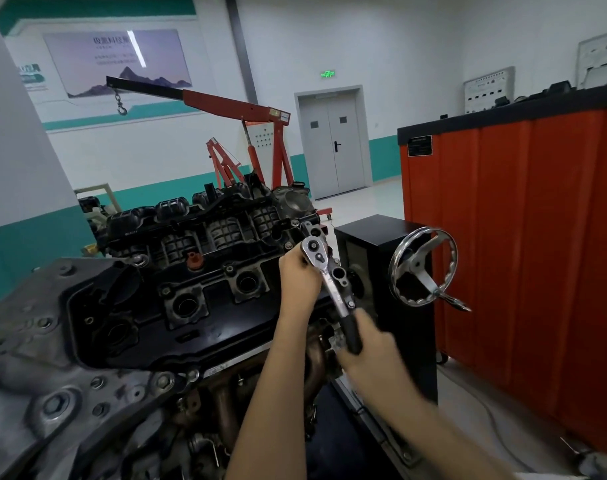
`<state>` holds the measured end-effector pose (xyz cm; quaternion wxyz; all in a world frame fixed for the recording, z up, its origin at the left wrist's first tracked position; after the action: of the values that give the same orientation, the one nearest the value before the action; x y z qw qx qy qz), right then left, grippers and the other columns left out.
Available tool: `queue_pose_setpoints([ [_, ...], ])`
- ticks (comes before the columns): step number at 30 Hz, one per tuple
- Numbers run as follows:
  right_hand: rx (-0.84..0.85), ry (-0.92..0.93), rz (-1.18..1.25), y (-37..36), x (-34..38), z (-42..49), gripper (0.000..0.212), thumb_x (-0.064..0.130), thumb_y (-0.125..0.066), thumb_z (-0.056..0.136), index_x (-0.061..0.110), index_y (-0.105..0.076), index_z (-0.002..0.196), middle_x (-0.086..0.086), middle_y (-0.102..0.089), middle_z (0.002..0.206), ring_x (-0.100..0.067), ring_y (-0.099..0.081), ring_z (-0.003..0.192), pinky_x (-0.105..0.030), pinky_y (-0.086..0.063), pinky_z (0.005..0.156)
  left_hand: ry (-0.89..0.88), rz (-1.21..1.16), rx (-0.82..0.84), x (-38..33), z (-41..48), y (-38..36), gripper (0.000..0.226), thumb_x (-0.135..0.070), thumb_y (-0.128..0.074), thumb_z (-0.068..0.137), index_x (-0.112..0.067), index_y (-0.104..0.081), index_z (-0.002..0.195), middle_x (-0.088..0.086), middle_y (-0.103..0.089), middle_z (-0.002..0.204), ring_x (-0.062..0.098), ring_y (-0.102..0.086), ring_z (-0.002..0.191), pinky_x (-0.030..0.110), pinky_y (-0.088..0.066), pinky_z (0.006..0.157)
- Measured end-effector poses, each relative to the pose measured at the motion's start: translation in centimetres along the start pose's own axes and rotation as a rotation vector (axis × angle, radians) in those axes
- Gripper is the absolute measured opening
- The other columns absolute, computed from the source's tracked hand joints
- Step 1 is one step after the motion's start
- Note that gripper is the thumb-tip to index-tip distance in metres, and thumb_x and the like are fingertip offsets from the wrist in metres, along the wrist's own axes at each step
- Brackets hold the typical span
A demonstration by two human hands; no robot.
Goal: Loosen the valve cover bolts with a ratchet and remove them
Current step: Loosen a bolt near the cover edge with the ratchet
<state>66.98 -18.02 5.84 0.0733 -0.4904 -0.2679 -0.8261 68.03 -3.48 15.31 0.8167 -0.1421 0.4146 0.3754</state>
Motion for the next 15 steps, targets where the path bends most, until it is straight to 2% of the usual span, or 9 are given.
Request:
queue_pose_setpoints([
  [3,-0.027,-0.059,0.134,-4.1,0.2,-0.4,0.031,0.009,-0.058,0.089,0.013,-0.049,0.119,-0.016,-0.059,0.081,-0.02,-0.056,0.061,-0.025,-0.042,0.05,0.032,-0.035,0.002,0.4,0.2,-0.1,0.051,0.002,-0.061,0.09,-0.025,-0.037,0.054,-0.016,-0.037,0.05,0.003,-0.032,0.059,0.019,-0.032,0.057],
  [6,0.041,-0.037,0.057,-1.8,-0.1,0.3,0.032,0.002,-0.058,0.087,0.013,-0.052,0.115,-0.006,-0.055,0.068,-0.004,-0.051,0.049,-0.019,-0.043,0.046,0.019,0.033,0.048,0.2,0.3,0.1,0.05,0.003,-0.059,0.089,-0.024,-0.044,0.05,-0.016,-0.043,0.047,-0.001,-0.036,0.054,0.017,-0.034,0.055],
  [8,0.116,0.042,-0.138,2.1,-0.1,1.6,0.032,0.0,-0.059,0.085,0.014,-0.054,0.113,0.001,-0.052,0.064,-0.003,-0.05,0.046,-0.012,-0.038,0.044,0.015,0.087,0.108,-0.1,0.5,-0.3,0.037,0.005,-0.055,0.087,-0.011,-0.056,0.054,-0.01,-0.054,0.054,0.002,-0.044,0.056,0.019,-0.038,0.056],
  [9,0.145,0.087,-0.274,4.1,0.0,2.9,0.03,0.001,-0.06,0.086,0.015,-0.054,0.112,0.001,-0.053,0.067,-0.003,-0.05,0.048,-0.012,-0.038,0.044,0.002,0.116,0.126,-0.5,0.6,-0.4,0.037,0.006,-0.052,0.085,-0.011,-0.056,0.053,-0.009,-0.053,0.053,0.001,-0.043,0.054,0.019,-0.037,0.055],
  [11,0.179,0.192,-0.583,7.3,1.3,5.6,0.024,0.007,-0.059,0.089,0.015,-0.053,0.11,0.001,-0.056,0.073,-0.009,-0.055,0.057,-0.015,-0.041,0.05,-0.019,0.154,0.136,-1.0,0.7,-0.5,0.047,0.008,-0.048,0.084,-0.02,-0.045,0.046,-0.014,-0.043,0.042,0.0,-0.035,0.044,0.014,-0.028,0.047],
  [12,0.176,0.254,-0.72,8.2,2.3,6.7,0.022,0.01,-0.059,0.089,0.014,-0.053,0.11,0.001,-0.057,0.074,-0.014,-0.058,0.061,-0.02,-0.043,0.054,-0.012,0.154,0.131,-1.0,0.7,-0.4,0.047,0.007,-0.049,0.084,-0.018,-0.042,0.046,-0.014,-0.041,0.04,0.0,-0.033,0.042,0.013,-0.025,0.045],
  [14,0.141,0.339,-0.868,8.5,3.6,7.7,0.021,0.012,-0.058,0.089,0.014,-0.052,0.109,0.001,-0.056,0.074,-0.022,-0.061,0.068,-0.027,-0.042,0.059,0.019,0.116,0.096,-0.5,0.6,0.0,0.039,0.005,-0.049,0.086,-0.014,-0.047,0.052,-0.013,-0.04,0.042,0.001,-0.031,0.044,0.016,-0.025,0.046],
  [15,0.115,0.338,-0.869,8.2,3.7,7.4,0.02,0.013,-0.058,0.089,0.015,-0.051,0.107,0.002,-0.054,0.073,-0.023,-0.061,0.068,-0.026,-0.041,0.058,0.036,0.096,0.081,-0.3,0.5,0.2,0.032,0.004,-0.05,0.088,-0.008,-0.053,0.058,-0.012,-0.042,0.047,0.001,-0.032,0.047,0.018,-0.027,0.048],
])
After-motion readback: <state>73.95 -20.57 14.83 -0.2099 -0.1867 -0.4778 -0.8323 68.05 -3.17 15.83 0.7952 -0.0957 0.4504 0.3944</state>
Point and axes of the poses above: each hand's wrist, its own z-axis towards the middle knuckle, its own y-axis out of the back of the hand, x = y × z, the point moved 10 cm from there along z, towards the middle knuckle
